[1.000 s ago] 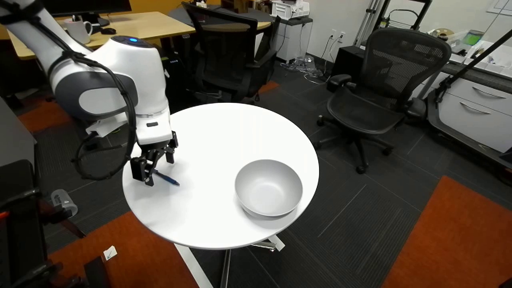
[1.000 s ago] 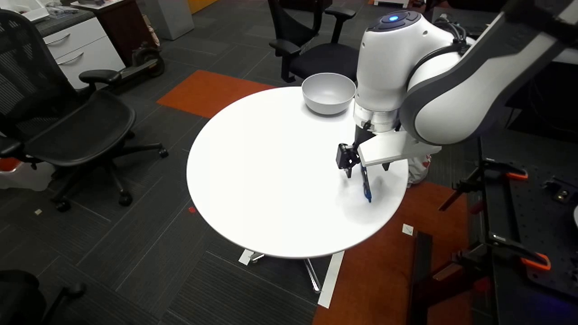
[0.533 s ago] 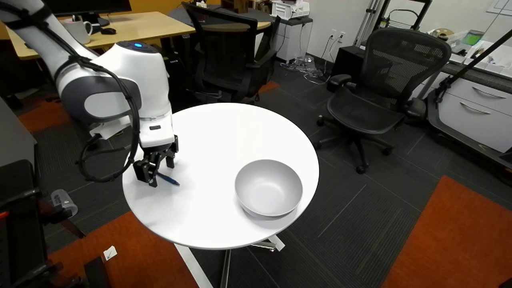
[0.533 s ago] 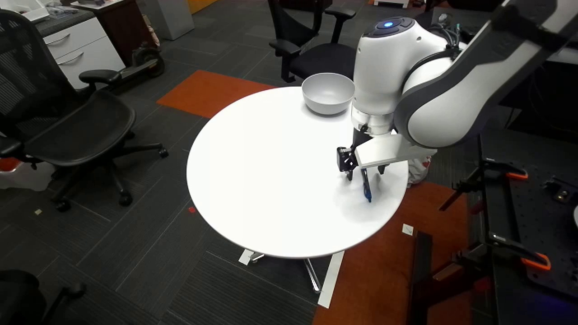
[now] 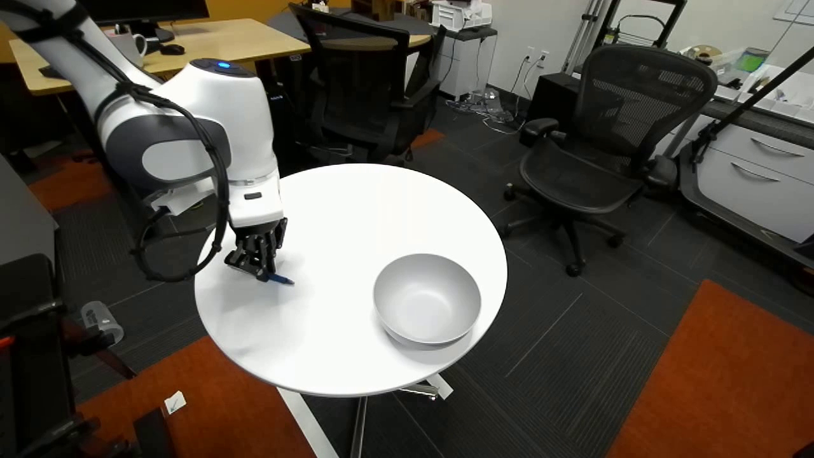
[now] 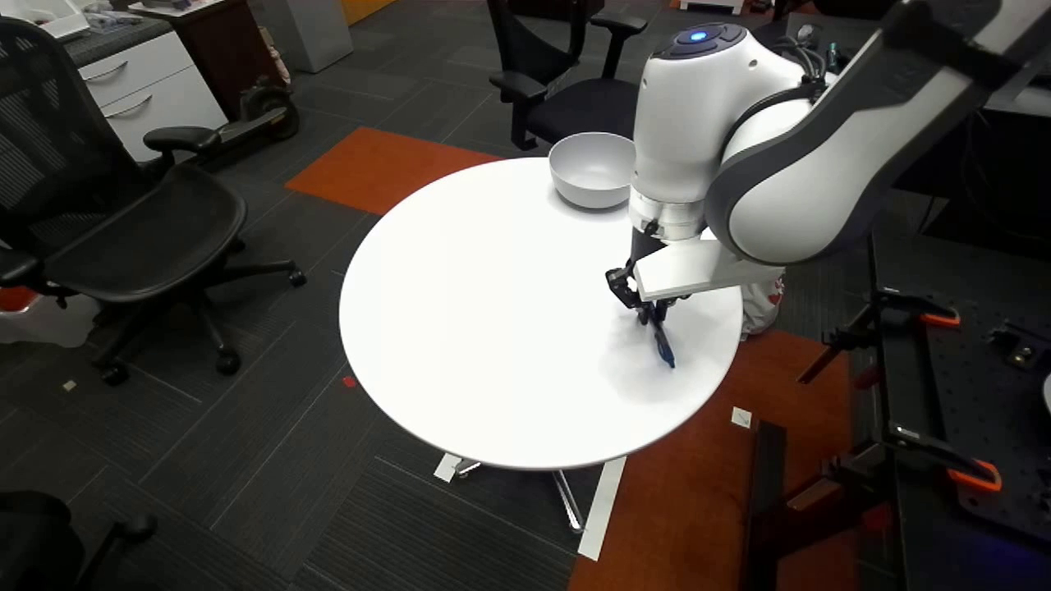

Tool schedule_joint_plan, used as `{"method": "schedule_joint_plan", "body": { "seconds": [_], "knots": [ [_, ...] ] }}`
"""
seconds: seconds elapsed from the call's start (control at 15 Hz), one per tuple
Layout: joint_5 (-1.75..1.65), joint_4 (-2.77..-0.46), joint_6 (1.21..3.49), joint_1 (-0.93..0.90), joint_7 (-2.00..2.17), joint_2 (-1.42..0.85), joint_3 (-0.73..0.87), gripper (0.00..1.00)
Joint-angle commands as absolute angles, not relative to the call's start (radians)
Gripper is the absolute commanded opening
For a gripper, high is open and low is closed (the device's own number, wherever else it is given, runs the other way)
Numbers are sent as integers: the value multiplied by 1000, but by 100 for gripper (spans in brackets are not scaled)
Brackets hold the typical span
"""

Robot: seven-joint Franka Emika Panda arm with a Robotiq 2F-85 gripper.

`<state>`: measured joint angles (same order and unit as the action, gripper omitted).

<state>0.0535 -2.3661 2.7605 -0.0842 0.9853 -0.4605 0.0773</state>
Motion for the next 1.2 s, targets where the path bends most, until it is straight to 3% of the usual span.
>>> {"method": "schedule_joint_plan", "body": {
  "seconds": [0.0,0.53,0.8,1.13],
  "knots": [
    [71,-2359,2768,-104,963,-471,100,0],
    [-183,-2410,2761,-224,1019,-232,295,3],
    [-204,-2344,2741,-115,902,-149,259,3],
    [-47,-2190,2705,18,688,-199,214,3]
  ]
}}
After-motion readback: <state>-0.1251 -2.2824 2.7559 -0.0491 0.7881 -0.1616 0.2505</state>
